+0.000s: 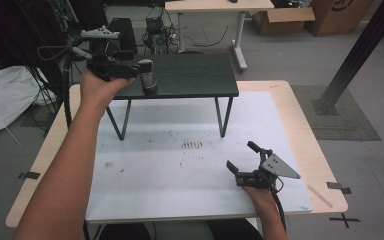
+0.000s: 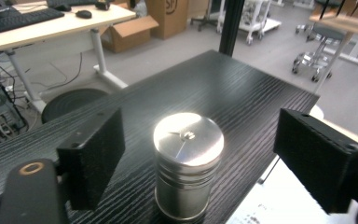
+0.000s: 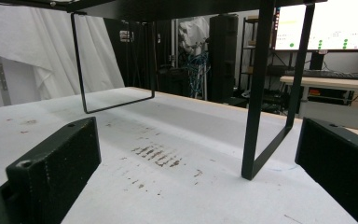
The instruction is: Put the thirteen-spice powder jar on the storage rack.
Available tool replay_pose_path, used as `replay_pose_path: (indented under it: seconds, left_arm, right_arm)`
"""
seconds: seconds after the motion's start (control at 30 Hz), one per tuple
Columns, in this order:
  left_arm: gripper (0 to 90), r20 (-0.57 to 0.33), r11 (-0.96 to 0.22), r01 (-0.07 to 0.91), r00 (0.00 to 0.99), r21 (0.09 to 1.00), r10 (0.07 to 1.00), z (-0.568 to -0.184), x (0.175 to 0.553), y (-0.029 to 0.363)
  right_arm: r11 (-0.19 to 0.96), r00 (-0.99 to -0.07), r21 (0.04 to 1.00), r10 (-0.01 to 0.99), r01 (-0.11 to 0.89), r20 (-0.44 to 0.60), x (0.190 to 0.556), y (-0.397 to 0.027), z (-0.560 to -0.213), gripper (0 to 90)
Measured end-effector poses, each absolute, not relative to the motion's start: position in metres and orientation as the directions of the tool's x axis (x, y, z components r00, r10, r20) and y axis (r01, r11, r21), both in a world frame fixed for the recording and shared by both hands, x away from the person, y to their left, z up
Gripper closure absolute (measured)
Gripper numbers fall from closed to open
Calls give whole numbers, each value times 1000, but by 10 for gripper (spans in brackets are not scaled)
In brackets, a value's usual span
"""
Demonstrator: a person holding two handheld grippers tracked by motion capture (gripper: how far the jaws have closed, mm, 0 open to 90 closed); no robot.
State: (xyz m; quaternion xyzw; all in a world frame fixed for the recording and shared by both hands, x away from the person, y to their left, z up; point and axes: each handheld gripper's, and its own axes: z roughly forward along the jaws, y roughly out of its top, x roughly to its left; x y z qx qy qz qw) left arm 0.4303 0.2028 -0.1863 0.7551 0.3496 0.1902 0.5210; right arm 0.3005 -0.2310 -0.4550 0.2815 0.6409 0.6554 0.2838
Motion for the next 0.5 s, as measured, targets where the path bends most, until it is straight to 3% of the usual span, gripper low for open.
replay_pose_path:
  seconds: [0.5]
  left_arm:
    - [27, -86, -125, 261, 668, 957, 739, -193, 404, 227]
  right_arm:
    - [-20, -681, 1000, 732, -14, 5, 300, -231, -455, 0]
